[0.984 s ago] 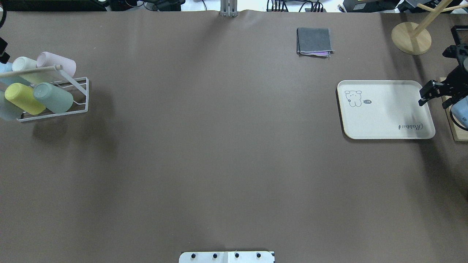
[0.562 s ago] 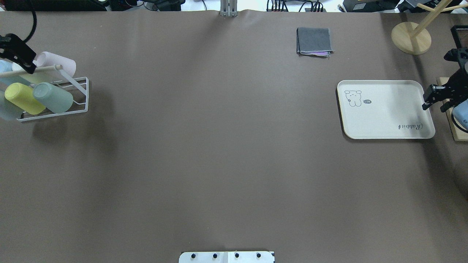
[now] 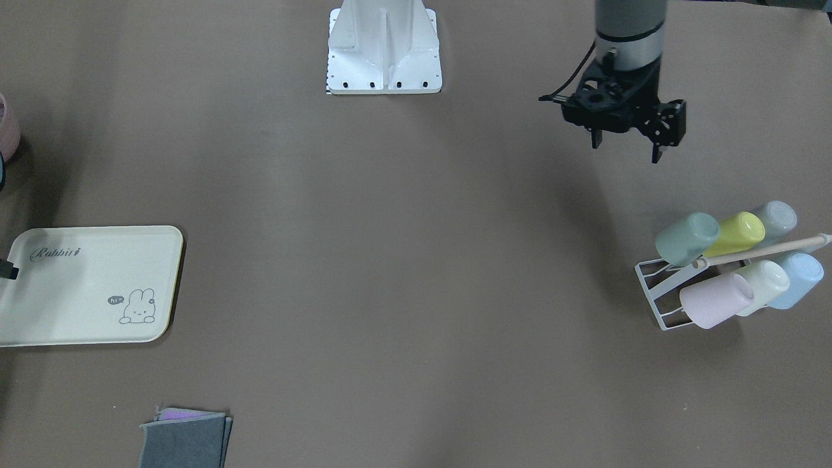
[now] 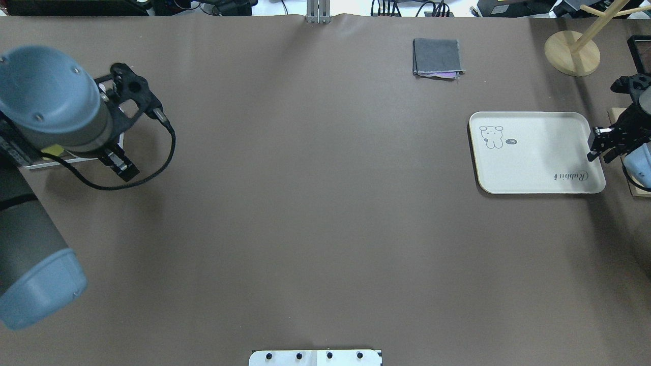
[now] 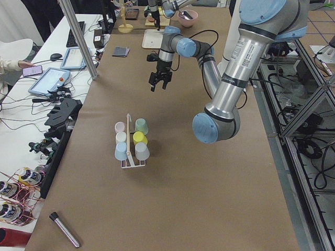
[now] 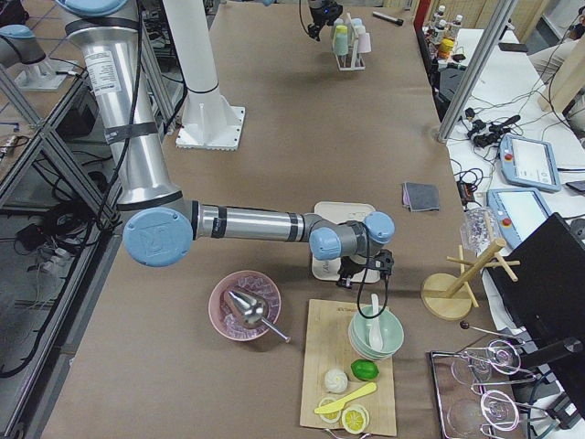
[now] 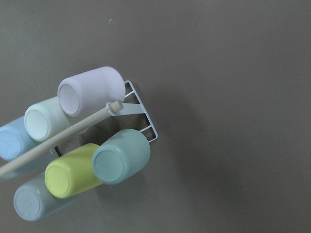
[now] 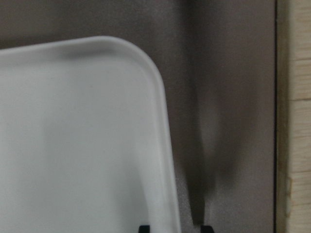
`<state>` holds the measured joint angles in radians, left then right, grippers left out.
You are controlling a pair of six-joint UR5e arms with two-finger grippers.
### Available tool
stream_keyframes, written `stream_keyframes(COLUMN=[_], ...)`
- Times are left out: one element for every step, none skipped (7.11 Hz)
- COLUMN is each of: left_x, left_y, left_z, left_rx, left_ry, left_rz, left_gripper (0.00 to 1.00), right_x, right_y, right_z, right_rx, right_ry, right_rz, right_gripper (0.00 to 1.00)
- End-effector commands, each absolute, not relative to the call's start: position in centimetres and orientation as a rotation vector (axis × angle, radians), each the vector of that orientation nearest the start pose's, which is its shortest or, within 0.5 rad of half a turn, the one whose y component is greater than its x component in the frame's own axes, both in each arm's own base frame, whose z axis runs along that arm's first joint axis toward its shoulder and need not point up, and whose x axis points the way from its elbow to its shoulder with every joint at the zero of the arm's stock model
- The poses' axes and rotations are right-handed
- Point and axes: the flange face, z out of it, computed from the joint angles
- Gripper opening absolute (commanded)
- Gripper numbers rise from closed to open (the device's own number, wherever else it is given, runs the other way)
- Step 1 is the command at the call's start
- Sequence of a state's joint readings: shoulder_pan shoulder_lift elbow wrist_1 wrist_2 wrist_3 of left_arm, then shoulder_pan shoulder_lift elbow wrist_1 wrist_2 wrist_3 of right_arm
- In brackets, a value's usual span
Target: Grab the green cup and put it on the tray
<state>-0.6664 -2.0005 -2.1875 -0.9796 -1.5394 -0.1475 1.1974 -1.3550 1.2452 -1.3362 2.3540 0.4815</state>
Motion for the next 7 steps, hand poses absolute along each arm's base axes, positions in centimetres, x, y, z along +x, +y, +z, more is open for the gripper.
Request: stream_keyframes(left_x=[34.9, 36.0, 36.0, 35.7, 35.9, 35.4, 35.4], left_y=[-39.3, -37.9, -37.1, -36.3, -35.6, -35.8, -36.3], left_z=[28.4, 30.6, 32.6, 35.3, 36.2, 36.8, 38.3], left_rx=[0.508, 0.507, 0.504, 0.493, 0.502, 0.474, 0.427], left_ry=[-0.143, -0.260, -0.350, -0.488, -0.625, -0.709, -0.858], left_rz=[1.166, 1.223, 1.248, 1.299, 1.378, 1.468, 1.557], left_gripper=[0.98, 0.98, 0.98, 0.98, 0.98, 0.98, 0.98], right_x=[-16.2, -16.2, -16.1, -16.1, -16.1, -16.1, -16.0], right_y=[-57.0, -57.0, -57.0, -56.9, -56.9, -56.9, -56.9], right_z=[67.9, 67.9, 67.8, 67.9, 67.9, 67.9, 67.9], right_rx=[-0.217, -0.217, -0.215, -0.215, -0.215, -0.215, -0.213], right_ry=[-0.762, -0.762, -0.764, -0.764, -0.765, -0.765, -0.766], right_rz=[0.041, 0.041, 0.042, 0.034, 0.034, 0.034, 0.035], right_gripper=[0.42, 0.38, 0.29, 0.22, 0.12, 0.00, 0.00])
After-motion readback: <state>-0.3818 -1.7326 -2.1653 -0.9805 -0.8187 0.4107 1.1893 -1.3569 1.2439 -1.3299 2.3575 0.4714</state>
